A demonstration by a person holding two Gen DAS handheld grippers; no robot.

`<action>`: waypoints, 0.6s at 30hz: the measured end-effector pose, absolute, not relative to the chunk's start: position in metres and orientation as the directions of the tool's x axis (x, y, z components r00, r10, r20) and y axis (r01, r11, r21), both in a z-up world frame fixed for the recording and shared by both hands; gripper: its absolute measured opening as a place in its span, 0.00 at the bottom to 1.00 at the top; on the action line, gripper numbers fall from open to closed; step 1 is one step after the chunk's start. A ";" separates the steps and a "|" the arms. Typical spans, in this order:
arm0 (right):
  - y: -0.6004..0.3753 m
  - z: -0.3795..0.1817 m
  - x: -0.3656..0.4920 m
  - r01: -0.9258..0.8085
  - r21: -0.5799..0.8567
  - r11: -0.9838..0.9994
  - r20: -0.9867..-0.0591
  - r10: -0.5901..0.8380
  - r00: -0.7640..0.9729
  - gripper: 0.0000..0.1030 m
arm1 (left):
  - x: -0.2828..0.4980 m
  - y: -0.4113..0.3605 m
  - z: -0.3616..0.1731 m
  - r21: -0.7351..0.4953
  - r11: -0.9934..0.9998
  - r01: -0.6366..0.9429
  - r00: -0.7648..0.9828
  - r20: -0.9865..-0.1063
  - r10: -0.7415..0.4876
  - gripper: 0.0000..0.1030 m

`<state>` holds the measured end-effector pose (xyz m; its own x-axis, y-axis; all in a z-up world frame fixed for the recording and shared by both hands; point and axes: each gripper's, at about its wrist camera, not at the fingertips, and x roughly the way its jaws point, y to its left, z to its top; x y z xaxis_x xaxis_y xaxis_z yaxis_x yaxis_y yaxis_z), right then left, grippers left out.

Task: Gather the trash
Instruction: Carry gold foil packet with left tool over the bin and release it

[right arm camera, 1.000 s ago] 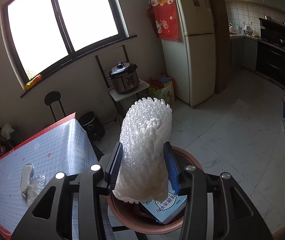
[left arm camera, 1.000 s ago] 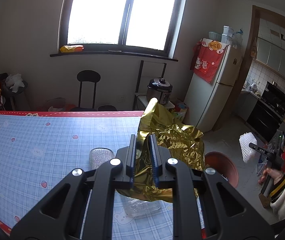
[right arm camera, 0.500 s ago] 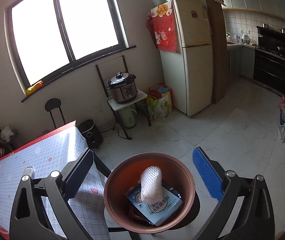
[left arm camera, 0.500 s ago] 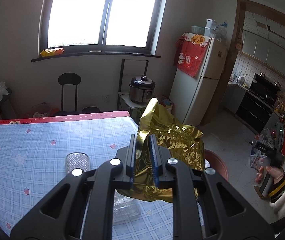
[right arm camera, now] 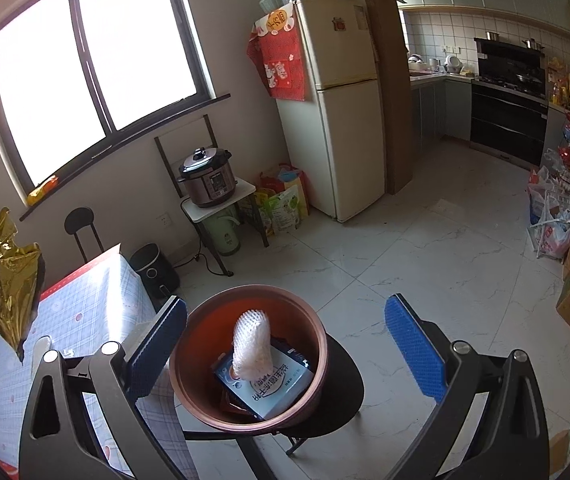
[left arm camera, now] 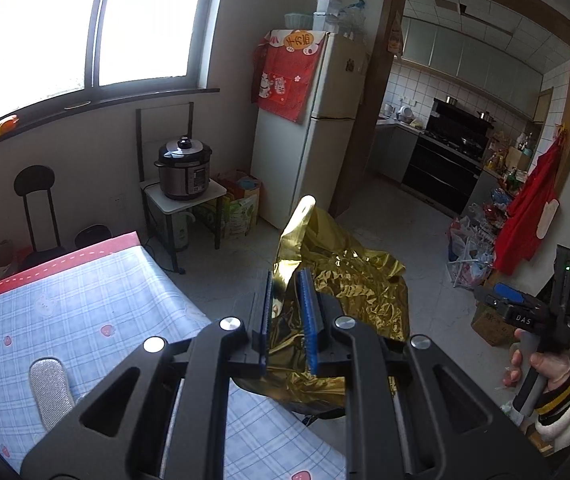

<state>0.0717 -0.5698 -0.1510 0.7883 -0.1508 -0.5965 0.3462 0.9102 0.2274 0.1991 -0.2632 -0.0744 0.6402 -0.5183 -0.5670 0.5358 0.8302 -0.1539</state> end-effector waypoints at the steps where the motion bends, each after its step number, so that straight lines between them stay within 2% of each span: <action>1: -0.574 -0.153 0.067 0.360 0.231 0.904 -0.598 -0.160 0.785 0.95 | 0.203 -0.275 -0.075 -0.154 0.818 0.554 0.627 -0.568 -0.532 0.17; 8: -0.602 -0.162 0.042 0.446 0.224 0.866 -0.624 -0.224 0.748 0.95 | 0.225 -0.355 -0.086 -0.153 0.739 0.656 0.545 -0.580 -0.605 0.17; 14: -0.619 -0.170 0.025 0.500 0.215 0.839 -0.647 -0.261 0.716 0.95 | 0.238 -0.410 -0.102 -0.120 0.709 0.695 0.518 -0.600 -0.610 0.19; 15: -0.621 -0.171 0.022 0.506 0.214 0.835 -0.650 -0.265 0.712 0.95 | 0.240 -0.416 -0.103 -0.111 0.711 0.695 0.526 -0.596 -0.607 0.25; 17: -0.624 -0.172 0.019 0.517 0.214 0.829 -0.654 -0.271 0.706 0.95 | 0.242 -0.424 -0.102 -0.109 0.715 0.691 0.541 -0.577 -0.611 0.80; 18: -0.624 -0.172 0.018 0.520 0.216 0.826 -0.656 -0.271 0.704 0.95 | 0.239 -0.423 -0.099 -0.113 0.721 0.683 0.558 -0.557 -0.615 0.85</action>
<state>0.0177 -0.6242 -0.1719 0.7040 -0.2714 -0.6563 0.5201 0.8263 0.2162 0.2393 -0.4226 -0.0990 0.5578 -0.6152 -0.5571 0.6832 0.7215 -0.1126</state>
